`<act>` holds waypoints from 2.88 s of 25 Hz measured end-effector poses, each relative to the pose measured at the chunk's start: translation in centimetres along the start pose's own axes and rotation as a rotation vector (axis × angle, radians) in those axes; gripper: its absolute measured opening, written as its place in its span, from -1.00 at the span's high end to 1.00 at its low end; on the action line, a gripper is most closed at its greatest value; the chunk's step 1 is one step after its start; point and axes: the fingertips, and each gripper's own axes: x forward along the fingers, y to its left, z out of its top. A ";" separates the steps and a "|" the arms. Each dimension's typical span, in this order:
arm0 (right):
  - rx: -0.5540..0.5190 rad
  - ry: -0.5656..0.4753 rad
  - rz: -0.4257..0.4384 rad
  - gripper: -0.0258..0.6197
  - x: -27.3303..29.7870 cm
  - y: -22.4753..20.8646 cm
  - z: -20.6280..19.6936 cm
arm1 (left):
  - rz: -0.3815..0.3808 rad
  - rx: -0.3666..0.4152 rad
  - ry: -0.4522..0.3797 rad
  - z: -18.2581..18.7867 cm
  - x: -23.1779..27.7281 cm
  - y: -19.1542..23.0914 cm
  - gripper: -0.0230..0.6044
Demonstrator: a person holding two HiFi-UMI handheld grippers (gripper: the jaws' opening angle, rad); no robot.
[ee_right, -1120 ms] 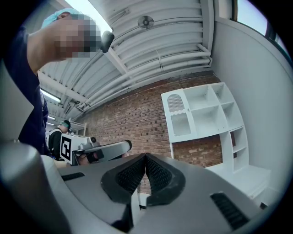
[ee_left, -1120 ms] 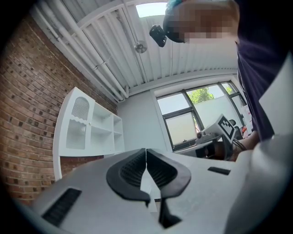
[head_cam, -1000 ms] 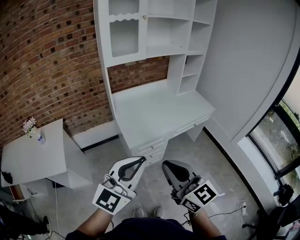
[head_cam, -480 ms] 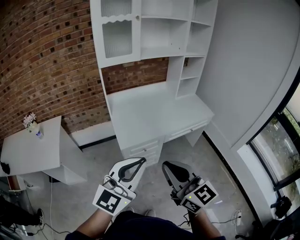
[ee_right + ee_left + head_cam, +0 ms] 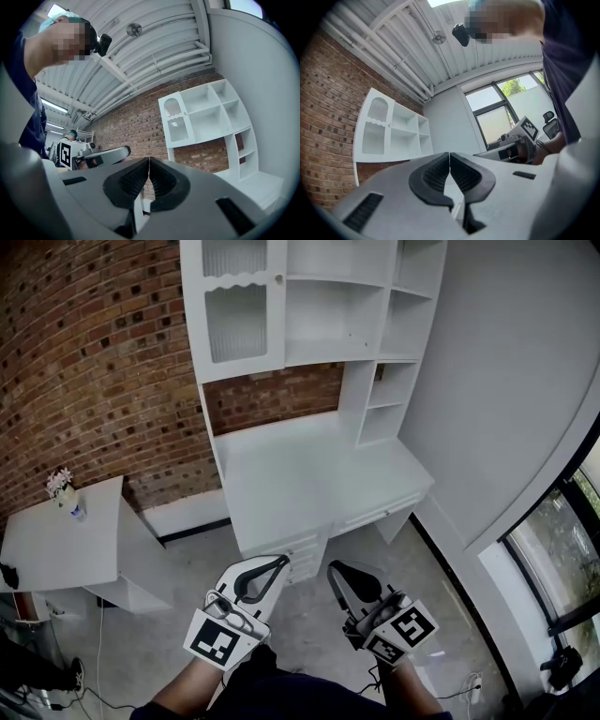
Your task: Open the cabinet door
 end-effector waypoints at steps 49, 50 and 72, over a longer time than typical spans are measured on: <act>-0.074 -0.021 0.067 0.44 44.6 -33.3 3.7 | 0.104 0.034 0.079 -12.0 21.9 38.9 0.90; -0.080 -0.023 0.073 0.41 45.3 -34.1 4.2 | 0.112 0.038 0.079 -12.0 22.5 38.9 0.90; -0.249 -0.232 0.096 0.28 53.9 -38.3 21.8 | 0.199 0.174 0.024 -6.3 28.7 43.9 0.90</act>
